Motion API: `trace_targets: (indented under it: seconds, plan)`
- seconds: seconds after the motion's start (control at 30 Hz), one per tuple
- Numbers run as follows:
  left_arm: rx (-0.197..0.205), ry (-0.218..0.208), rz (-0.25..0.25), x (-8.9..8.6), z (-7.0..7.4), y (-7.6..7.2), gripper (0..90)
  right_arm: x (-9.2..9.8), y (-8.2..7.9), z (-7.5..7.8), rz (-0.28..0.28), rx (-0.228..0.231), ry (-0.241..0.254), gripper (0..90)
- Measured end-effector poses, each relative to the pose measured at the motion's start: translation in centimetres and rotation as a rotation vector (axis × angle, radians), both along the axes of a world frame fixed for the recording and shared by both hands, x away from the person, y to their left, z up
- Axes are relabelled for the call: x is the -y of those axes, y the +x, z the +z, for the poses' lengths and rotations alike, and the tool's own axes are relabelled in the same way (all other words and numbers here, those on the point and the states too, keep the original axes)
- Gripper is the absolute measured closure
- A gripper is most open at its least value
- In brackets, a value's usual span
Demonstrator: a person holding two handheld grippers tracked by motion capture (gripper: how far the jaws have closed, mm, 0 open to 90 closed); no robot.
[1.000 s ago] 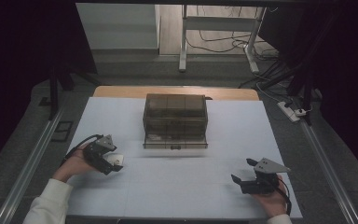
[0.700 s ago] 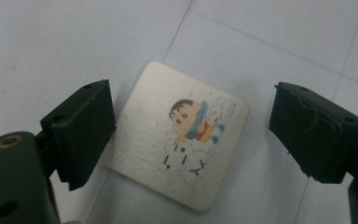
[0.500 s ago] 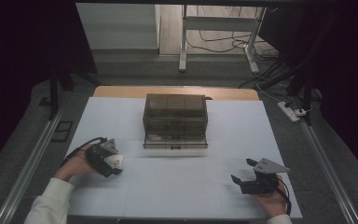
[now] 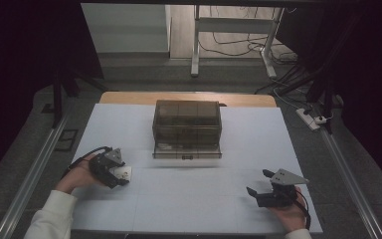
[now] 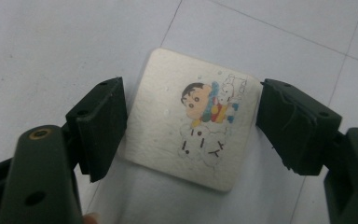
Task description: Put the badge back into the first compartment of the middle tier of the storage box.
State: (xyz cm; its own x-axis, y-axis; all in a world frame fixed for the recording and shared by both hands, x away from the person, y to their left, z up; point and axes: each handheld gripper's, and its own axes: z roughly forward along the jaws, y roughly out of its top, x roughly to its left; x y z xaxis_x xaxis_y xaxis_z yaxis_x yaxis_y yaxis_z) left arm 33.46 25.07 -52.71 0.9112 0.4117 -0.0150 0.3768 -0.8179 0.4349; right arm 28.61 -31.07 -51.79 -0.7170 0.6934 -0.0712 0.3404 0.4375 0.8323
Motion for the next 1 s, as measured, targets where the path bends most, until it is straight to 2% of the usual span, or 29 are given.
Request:
trace_targets:
  seconds: [0.17, 0.33, 0.47, 0.87, 1.0]
  plan:
    - [0.002, -0.012, 0.001, -0.08, 0.0, -0.17, 30.4, -0.07, -0.01, -0.04, 0.002, 0.002, -0.002, 11.0]
    - [0.003, -0.001, 0.016, 0.09, 0.12, -0.28, 32.5, -0.07, -0.03, 0.0, 0.007, 0.0, -0.003, 11.2]
    - [0.007, -0.024, 0.023, -0.15, -0.01, -0.38, 32.7, -0.07, -0.03, 0.0, 0.008, 0.001, -0.003, 11.2]
    - [-0.005, -0.053, 0.084, -0.32, -0.03, -0.38, 32.6, -0.08, -0.03, -0.03, 0.007, 0.002, -0.003, 11.2]
    - [-0.002, -0.06, 0.135, -0.57, 0.0, -0.28, 32.6, -0.09, -0.02, -0.05, 0.008, 0.002, -0.005, 11.2]
